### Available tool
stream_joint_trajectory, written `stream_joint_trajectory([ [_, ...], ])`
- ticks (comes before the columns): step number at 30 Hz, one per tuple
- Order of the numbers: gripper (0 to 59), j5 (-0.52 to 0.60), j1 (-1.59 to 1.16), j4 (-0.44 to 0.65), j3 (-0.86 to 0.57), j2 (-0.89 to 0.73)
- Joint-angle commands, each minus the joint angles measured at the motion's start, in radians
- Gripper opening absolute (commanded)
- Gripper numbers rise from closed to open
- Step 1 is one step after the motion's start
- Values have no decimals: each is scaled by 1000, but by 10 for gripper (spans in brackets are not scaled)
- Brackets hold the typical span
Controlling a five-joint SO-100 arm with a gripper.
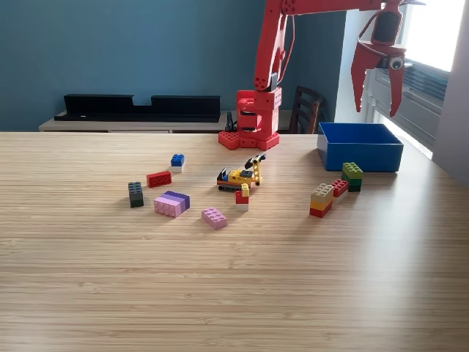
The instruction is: Grasp a lego block and put it in the bin.
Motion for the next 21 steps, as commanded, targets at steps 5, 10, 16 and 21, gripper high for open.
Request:
stream_joint_trajectory([
  [5,1,58,204,17,-110,101],
  [10,1,95,420,15,-133,103],
  [16,1,118,672,14,-170,104],
  [21,1,95,769,14,-170,104],
])
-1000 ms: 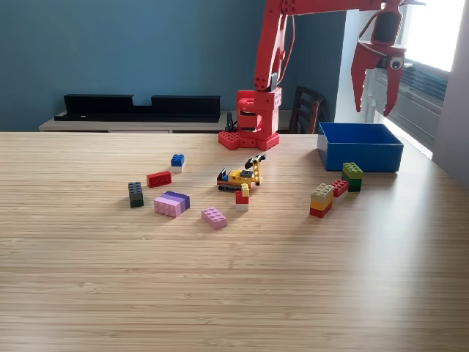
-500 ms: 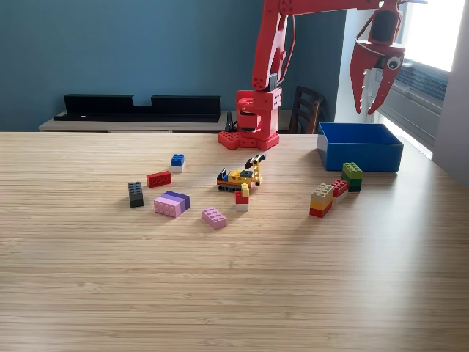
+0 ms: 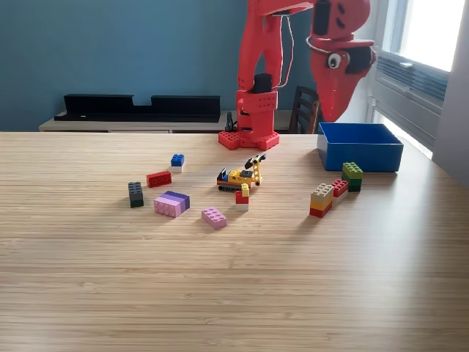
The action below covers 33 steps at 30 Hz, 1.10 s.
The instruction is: Grasp a lego block and put it in the bin.
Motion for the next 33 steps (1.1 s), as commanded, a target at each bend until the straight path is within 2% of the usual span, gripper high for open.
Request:
stream_joint_trajectory([
  [1,1,-28,78,14,-46,104],
  [15,1,-60,152,-6,-25,94],
  [33,1,-63,258,-14,-133,91],
])
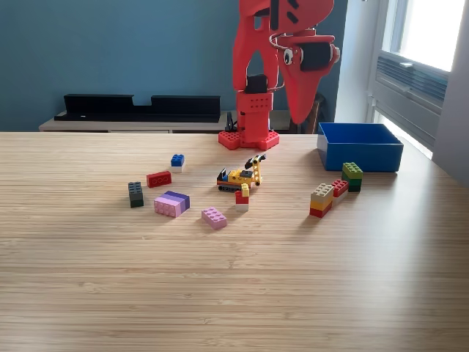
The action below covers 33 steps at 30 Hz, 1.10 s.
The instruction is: Grasp a lego block and put it in the bin.
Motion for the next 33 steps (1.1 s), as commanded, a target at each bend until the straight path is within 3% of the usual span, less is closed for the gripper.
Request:
stream_joint_trajectory([
  [1,1,-2,64,-14,-81,91],
  [9,1,18,281,-28,-91,89],
  [23,1,72,749,-167,84,89],
  [33,1,97,928,-173,91,89],
])
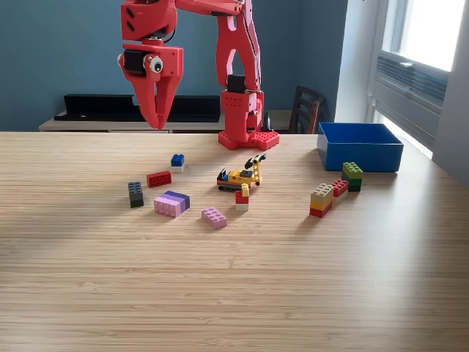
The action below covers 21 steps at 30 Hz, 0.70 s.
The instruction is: Grasp a lego block and put it in the bin.
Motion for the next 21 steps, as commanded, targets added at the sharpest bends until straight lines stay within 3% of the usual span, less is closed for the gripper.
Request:
stream_joint_trajectory([
  [1,1,-5,89,-14,-15,87],
  [9,1,-40,161,-12,-11,92],
  [21,19,-29,218,-20,156,103],
])
